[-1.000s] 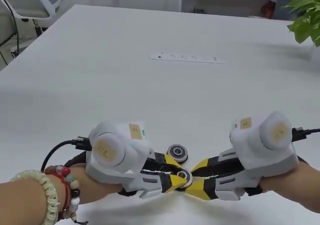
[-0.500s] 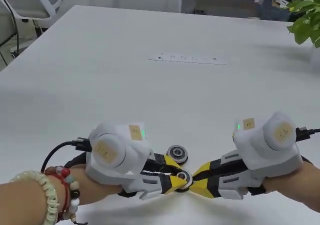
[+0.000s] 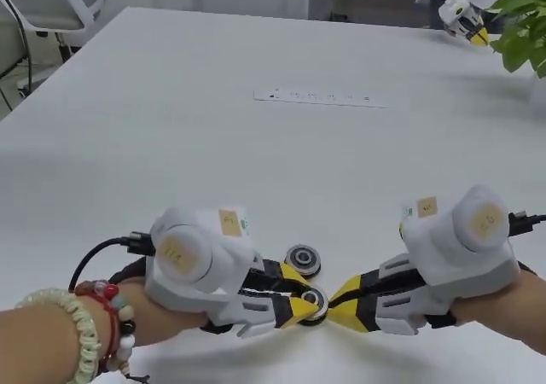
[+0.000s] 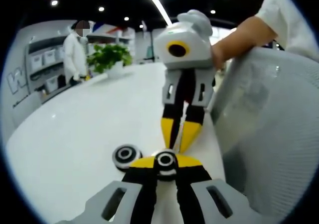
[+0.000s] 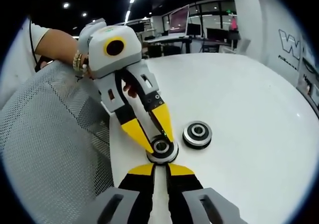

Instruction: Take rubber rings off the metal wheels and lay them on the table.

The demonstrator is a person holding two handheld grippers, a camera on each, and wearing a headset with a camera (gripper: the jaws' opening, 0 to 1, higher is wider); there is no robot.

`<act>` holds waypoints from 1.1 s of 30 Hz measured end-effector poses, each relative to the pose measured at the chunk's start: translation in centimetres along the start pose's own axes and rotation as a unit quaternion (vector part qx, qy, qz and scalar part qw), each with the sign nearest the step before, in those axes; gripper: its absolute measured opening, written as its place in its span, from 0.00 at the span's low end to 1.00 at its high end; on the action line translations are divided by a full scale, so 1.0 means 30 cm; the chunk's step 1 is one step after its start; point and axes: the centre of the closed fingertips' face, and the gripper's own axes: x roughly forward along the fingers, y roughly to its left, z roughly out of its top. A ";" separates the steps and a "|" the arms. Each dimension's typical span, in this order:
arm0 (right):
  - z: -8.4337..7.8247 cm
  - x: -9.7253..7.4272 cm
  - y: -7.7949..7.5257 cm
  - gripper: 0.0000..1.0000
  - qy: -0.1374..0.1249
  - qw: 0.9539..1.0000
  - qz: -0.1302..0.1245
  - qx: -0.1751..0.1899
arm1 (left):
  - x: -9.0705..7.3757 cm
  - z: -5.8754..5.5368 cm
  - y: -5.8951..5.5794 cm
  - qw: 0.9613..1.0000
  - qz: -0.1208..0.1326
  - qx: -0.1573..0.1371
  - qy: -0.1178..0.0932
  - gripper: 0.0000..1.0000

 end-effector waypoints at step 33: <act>0.003 0.008 -0.011 0.11 0.001 1.000 -0.008 -0.009 | 0.001 0.000 0.000 1.000 -0.001 0.000 -0.001 0.13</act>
